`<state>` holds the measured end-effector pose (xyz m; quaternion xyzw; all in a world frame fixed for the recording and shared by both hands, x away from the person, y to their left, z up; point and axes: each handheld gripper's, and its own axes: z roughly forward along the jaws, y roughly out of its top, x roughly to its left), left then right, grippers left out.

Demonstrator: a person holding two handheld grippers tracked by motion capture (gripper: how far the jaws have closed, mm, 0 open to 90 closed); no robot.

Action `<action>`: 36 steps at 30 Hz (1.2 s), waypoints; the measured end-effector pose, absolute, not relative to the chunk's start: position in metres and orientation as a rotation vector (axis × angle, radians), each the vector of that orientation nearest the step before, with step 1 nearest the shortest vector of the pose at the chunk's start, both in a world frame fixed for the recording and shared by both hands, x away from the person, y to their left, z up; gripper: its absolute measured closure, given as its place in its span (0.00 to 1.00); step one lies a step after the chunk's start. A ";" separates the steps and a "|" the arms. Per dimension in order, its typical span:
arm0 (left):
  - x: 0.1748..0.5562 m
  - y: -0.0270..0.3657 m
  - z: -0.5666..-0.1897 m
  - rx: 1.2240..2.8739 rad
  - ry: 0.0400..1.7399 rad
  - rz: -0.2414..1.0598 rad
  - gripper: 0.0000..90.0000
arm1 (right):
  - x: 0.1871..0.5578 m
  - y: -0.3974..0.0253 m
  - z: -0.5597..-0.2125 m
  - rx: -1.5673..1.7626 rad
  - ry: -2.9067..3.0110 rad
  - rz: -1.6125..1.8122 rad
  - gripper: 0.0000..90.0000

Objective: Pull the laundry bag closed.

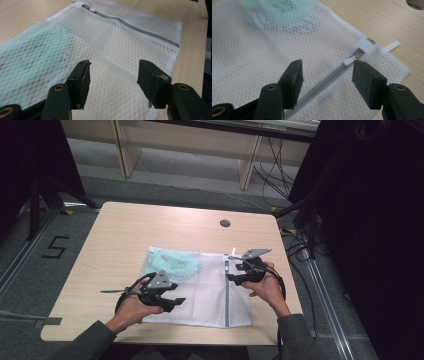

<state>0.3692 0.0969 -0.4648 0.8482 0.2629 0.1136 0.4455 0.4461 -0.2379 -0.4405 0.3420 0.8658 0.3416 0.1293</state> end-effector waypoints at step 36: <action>0.356 0.126 -0.471 2.158 0.700 0.330 0.35 | 0.382 -0.250 -0.462 0.930 2.567 0.917 0.38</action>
